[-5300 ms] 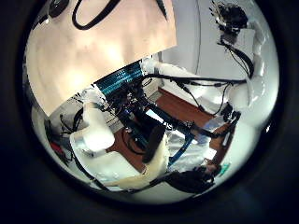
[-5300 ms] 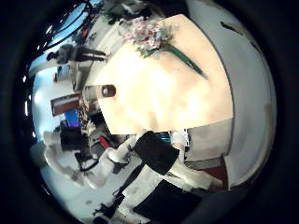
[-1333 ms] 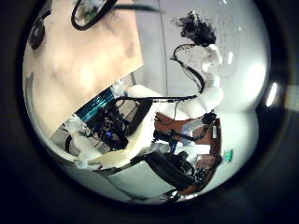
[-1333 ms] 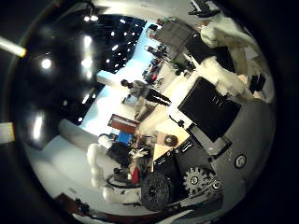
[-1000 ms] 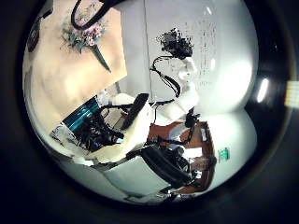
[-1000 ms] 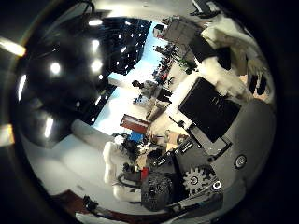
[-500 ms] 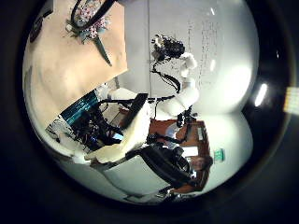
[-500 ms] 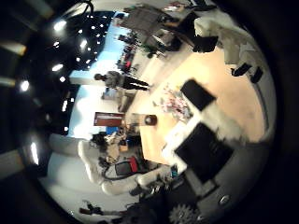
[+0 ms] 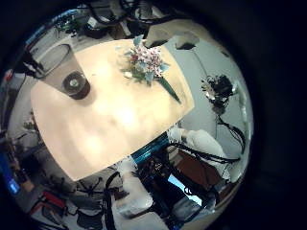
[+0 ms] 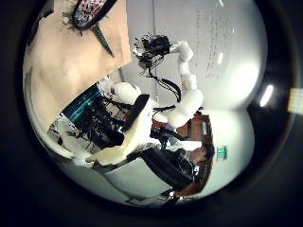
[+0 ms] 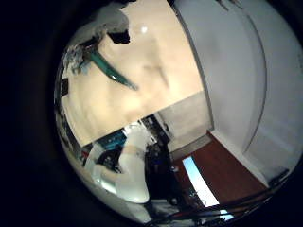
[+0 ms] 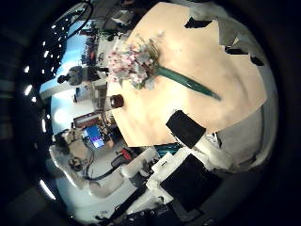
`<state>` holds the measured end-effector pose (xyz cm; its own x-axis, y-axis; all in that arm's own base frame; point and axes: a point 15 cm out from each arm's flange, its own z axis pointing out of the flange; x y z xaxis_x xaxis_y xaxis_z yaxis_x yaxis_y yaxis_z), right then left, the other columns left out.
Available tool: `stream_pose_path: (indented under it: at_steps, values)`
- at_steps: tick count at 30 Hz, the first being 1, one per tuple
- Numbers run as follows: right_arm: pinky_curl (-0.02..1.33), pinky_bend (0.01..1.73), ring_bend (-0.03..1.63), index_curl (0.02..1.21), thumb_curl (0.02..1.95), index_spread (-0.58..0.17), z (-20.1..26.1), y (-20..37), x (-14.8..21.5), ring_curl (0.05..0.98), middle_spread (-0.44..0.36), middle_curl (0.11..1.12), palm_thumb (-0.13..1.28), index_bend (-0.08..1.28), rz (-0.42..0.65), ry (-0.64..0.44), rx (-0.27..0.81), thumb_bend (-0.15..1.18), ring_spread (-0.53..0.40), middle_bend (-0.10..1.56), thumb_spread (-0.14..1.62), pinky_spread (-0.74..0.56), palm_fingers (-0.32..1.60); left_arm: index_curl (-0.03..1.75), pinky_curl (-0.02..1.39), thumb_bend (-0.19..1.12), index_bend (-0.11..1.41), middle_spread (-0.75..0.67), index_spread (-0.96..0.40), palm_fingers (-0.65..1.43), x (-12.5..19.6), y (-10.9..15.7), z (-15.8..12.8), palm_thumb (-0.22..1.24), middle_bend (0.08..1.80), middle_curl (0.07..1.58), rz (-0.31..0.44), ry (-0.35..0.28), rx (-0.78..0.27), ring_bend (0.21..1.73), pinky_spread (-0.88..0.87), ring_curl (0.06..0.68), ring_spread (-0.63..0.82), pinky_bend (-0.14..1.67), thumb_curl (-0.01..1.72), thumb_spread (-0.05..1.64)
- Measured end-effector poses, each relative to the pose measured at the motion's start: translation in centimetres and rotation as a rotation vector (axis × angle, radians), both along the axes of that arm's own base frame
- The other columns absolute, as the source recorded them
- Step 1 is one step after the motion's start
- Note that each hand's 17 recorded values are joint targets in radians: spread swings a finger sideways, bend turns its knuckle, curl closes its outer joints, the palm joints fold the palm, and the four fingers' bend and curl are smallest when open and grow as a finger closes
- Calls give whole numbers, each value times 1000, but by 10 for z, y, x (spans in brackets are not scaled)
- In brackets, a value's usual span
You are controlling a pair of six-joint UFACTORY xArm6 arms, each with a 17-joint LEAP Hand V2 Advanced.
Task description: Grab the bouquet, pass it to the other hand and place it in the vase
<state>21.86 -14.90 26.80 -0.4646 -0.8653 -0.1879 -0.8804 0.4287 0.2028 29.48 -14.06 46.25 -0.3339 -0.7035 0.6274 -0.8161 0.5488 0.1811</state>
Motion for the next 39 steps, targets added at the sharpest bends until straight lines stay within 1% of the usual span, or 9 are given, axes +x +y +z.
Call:
stream_pose_path:
  at_steps: [2, 7, 12, 17, 22, 28, 34, 36, 39]
  values:
    - [449, 800, 1099, 602, 473, -218, -21, 4, -5, 462, -34, 581, 593, 442, 11, 18, -11, -27, -135, 782, 1099, 65, 311, 385, 69, -16, 179, 187, -20, 307, -1, -3, -3, 261, 211, 389, -9, 8, 23, 573, 493, 169, 397, 506, 293, 1224]
    - [430, 787, 1051, 591, 454, -203, -39, 5, -5, 441, -16, 562, 587, 431, 11, 46, -2, -26, -118, 745, 1091, 82, 287, 384, 64, -16, 183, 191, -20, 303, 3, -4, -7, 261, 207, 391, -8, 18, 36, 572, 497, 167, 403, 504, 293, 1224]
    - [407, 774, 1037, 572, 442, -194, -61, 7, 14, 428, -10, 551, 580, 406, 17, 24, -35, -26, -112, 729, 1085, 85, 311, 386, 62, -16, 181, 191, -20, 299, 5, -5, -10, 261, 205, 392, -2, 29, 40, 575, 501, 168, 413, 497, 293, 1224]
    - [383, 754, 1032, 561, 426, -190, -87, 24, 26, 420, -8, 544, 556, 389, 43, 70, -19, -32, -114, 720, 1080, 75, 328, 386, 63, -16, 181, 199, -20, 295, 5, -5, -11, 261, 199, 392, 0, 33, 40, 576, 505, 167, 417, 499, 293, 1224]
    - [358, 740, 1036, 550, 411, -190, -98, 20, 43, 416, -7, 541, 525, 367, 34, 27, -51, -31, -123, 717, 1076, 71, 351, 386, 64, -16, 181, 200, -20, 295, 5, -4, -10, 261, 198, 393, 7, 34, 42, 577, 506, 166, 419, 499, 293, 1224]
    - [332, 732, 1031, 543, 404, -188, -116, 34, 47, 413, -19, 536, 506, 351, 56, 51, -43, -26, -133, 704, 1071, 68, 367, 387, 64, -16, 181, 205, -20, 294, 5, -3, -10, 261, 198, 395, 9, 35, 46, 578, 507, 164, 420, 499, 293, 1224]
    - [306, 732, 1020, 538, 401, -189, -126, 31, 59, 408, -24, 538, 505, 336, 52, 32, -65, -25, -143, 700, 1071, 67, 379, 385, 66, -16, 180, 207, -20, 292, 5, -5, -9, 261, 197, 395, 12, 37, 47, 575, 507, 162, 416, 501, 293, 1224]
    - [296, 728, 1024, 537, 402, -190, -129, 31, 63, 407, -32, 539, 513, 331, 53, 26, -72, -23, -146, 703, 1067, 61, 389, 385, 66, -16, 181, 207, -20, 292, 5, -6, -8, 261, 197, 395, 12, 35, 46, 575, 507, 161, 416, 501, 293, 1224]
    - [282, 726, 1026, 536, 406, -196, -136, 33, 61, 408, -43, 545, 540, 325, 56, 45, -74, -18, -159, 708, 1055, 48, 394, 384, 66, -16, 181, 208, -20, 292, 4, -7, -8, 261, 197, 394, 11, 35, 45, 576, 507, 161, 416, 501, 293, 1224]
